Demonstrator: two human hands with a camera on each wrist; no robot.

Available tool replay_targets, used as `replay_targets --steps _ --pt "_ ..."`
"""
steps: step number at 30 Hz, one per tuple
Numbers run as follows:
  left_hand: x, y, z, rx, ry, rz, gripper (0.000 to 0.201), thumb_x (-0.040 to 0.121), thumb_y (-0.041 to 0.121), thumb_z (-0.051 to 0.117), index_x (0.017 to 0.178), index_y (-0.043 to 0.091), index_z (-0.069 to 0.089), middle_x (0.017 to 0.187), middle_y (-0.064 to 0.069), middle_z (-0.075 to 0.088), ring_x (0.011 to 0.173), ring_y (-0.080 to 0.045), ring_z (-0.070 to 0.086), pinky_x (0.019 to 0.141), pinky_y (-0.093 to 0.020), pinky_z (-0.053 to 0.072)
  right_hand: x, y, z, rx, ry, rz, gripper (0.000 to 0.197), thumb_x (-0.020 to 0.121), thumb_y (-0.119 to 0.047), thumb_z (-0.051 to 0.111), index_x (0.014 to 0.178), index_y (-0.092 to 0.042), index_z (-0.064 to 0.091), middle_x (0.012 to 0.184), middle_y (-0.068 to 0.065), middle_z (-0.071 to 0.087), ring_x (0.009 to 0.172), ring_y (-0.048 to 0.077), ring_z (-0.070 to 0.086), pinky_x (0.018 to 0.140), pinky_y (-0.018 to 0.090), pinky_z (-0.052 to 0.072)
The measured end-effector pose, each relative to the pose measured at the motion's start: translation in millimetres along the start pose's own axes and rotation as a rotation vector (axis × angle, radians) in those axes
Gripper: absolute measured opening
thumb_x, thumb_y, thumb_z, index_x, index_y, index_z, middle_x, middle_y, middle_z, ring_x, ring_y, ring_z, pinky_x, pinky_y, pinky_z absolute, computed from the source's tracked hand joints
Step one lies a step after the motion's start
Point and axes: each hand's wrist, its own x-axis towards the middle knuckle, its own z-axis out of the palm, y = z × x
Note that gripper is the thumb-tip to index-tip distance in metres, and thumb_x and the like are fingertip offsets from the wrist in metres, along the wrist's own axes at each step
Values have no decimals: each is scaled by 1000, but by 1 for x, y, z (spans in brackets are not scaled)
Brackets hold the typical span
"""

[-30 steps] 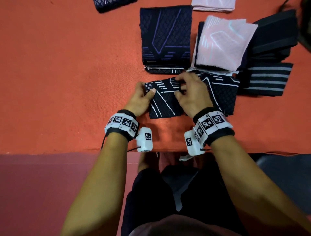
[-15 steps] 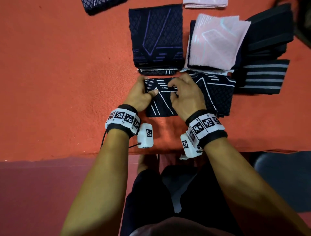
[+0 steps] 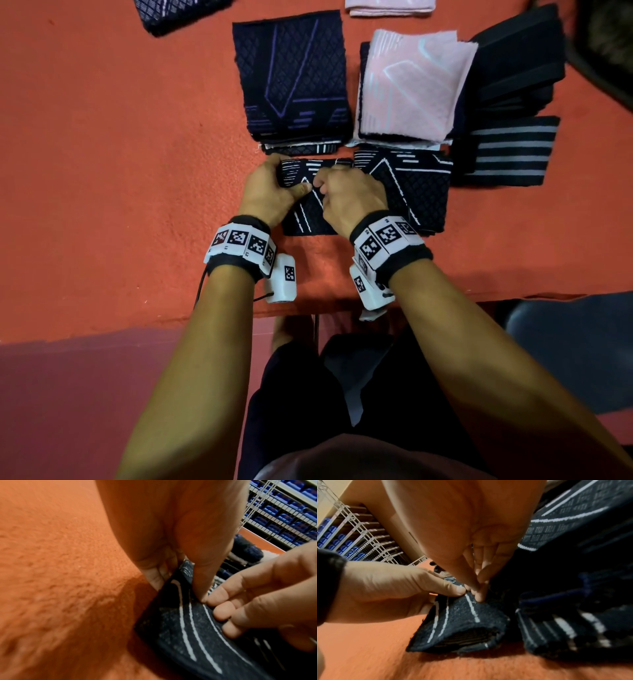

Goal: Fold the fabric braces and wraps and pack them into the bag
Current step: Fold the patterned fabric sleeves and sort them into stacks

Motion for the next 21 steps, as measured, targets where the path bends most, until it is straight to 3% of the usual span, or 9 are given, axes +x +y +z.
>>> replay_targets --steps 3,6,9,12,16,21 --pt "-1 -2 -7 38 37 -2 40 75 16 85 107 21 60 91 7 68 85 -13 66 84 -28 54 1 -2 0 -20 7 -2 37 88 -8 54 120 -23 63 121 -3 65 108 27 64 94 42 51" --pt "-2 -4 -16 56 86 1 36 74 7 83 96 20 57 77 10 55 68 -8 52 71 -23 48 1 -6 -1 -43 14 -7 40 88 -7 54 124 -23 59 120 -1 64 105 31 65 91 42 52" --pt "-3 -6 -21 117 95 45 32 74 -1 76 86 19 54 73 9 52 64 -7 47 65 -19 43 1 -11 -1 -53 4 -9 45 87 -5 52 130 -20 54 125 3 62 107 33 64 89 41 50" --pt "-2 -7 -21 161 16 47 33 79 -4 69 74 26 55 69 13 54 62 -3 50 65 -13 43 4 -16 -4 -55 -30 -13 48 86 -5 51 133 -14 50 132 6 59 109 35 63 91 42 50" --pt "-2 -2 -22 104 -18 33 34 80 -7 62 72 26 58 69 12 58 64 -5 53 69 -16 47 3 -21 -13 -37 -41 -47 39 90 -9 48 128 -14 56 130 8 61 109 37 63 92 44 51" --pt "5 7 -52 12 2 -5 32 83 -8 61 77 23 61 76 -1 65 73 -16 61 74 -30 52 4 -47 -32 68 -17 -136 25 91 -14 48 109 -21 63 112 7 68 102 33 64 88 42 53"
